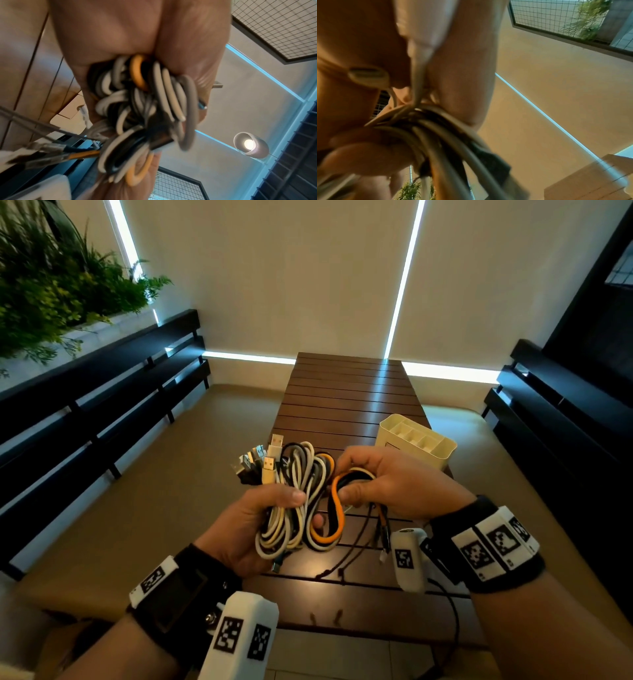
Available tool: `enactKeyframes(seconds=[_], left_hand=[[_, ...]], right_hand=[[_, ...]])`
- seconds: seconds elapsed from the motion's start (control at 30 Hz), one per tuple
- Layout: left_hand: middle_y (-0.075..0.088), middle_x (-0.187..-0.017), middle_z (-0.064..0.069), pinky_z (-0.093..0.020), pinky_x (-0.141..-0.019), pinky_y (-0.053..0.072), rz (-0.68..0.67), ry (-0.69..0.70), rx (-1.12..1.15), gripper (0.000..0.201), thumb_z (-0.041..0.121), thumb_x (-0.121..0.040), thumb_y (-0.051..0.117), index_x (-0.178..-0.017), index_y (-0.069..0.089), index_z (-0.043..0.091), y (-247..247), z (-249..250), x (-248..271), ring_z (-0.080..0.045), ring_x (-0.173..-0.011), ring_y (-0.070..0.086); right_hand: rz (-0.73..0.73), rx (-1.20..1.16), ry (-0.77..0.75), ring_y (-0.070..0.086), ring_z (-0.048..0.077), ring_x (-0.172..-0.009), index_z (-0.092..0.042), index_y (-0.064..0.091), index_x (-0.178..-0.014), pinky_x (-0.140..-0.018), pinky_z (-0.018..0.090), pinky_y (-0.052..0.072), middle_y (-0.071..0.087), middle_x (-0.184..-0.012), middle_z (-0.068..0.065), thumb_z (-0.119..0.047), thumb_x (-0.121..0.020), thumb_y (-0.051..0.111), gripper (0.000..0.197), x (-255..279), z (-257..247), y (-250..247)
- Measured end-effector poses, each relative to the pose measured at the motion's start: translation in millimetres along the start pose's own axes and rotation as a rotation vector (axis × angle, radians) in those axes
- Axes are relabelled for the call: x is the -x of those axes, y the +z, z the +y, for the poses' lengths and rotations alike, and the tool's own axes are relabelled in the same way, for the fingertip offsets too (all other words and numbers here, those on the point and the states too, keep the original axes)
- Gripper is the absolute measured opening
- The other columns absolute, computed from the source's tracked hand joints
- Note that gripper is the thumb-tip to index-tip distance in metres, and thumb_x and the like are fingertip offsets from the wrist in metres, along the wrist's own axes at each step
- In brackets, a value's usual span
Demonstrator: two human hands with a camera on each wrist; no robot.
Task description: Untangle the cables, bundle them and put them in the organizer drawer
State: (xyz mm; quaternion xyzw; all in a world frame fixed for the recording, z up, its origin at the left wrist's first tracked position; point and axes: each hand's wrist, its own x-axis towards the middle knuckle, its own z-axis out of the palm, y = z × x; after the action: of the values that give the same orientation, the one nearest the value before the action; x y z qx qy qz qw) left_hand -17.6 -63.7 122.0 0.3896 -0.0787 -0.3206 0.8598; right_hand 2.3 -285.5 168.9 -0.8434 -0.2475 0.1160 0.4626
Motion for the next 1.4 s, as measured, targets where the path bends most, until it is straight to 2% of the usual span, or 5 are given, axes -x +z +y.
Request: enactKeyframes(seconds=[0.37, 0.57, 1.0, 1.3, 1.4], left_hand=[[0.057, -0.121, -0.030, -0.046, -0.085, 0.054, 0.074, 0.008, -0.102, 0.063, 0.011, -0.066, 0.071, -0.127, 0.062, -0.002, 1, -5, -7, -0.040, -0.104, 0.057], [0.055, -0.133, -0.034, -0.059, -0.097, 0.049, 0.071, 0.027, -0.125, 0.079, 0.022, -0.057, 0.089, -0.129, 0.063, 0.001, -3, -7, -12, -0.041, -0.113, 0.060], [0.070, -0.094, -0.024, -0.037, -0.062, 0.060, 0.114, 0.064, -0.198, 0.051, 0.021, -0.059, 0.081, -0.106, 0.073, 0.002, -12, -15, -19, -0.030, -0.074, 0.071], [0.072, -0.093, -0.018, -0.037, -0.069, 0.059, 0.081, 0.154, -0.110, 0.063, 0.031, -0.052, 0.090, -0.106, 0.074, 0.002, -15, -5, -20, -0.028, -0.078, 0.071], [0.071, -0.091, -0.018, -0.037, -0.070, 0.057, 0.099, 0.176, -0.116, 0.065, 0.034, -0.051, 0.091, -0.105, 0.074, 0.003, -16, -2, -21, -0.027, -0.077, 0.070]], right_hand=[[0.088, 0.194, 0.062, 0.064, -0.007, -0.076, -0.032, 0.056, -0.102, -0.065, 0.007, 0.047, 0.069, -0.087, -0.010, -0.016, -0.088, 0.074, 0.027, -9, -4, 9], [0.159, 0.252, 0.019, 0.066, -0.001, -0.073, -0.029, 0.055, -0.103, -0.064, 0.011, 0.051, 0.069, -0.081, -0.008, -0.016, -0.088, 0.073, 0.027, -13, -4, 15], [0.342, 0.487, -0.045, 0.039, 0.011, -0.109, -0.043, 0.049, -0.104, -0.098, 0.038, 0.039, 0.042, -0.112, -0.014, -0.035, -0.080, 0.075, 0.036, -8, 16, 16], [0.932, 0.651, -0.326, 0.039, 0.014, -0.092, -0.016, 0.062, -0.079, -0.079, 0.029, 0.033, 0.048, -0.091, 0.000, -0.025, -0.082, 0.069, 0.012, 8, 20, 51], [0.820, 0.358, -0.181, 0.050, 0.010, -0.089, -0.019, 0.067, -0.088, -0.078, 0.021, 0.039, 0.055, -0.092, -0.006, -0.033, -0.093, 0.058, 0.017, 7, 20, 61]])
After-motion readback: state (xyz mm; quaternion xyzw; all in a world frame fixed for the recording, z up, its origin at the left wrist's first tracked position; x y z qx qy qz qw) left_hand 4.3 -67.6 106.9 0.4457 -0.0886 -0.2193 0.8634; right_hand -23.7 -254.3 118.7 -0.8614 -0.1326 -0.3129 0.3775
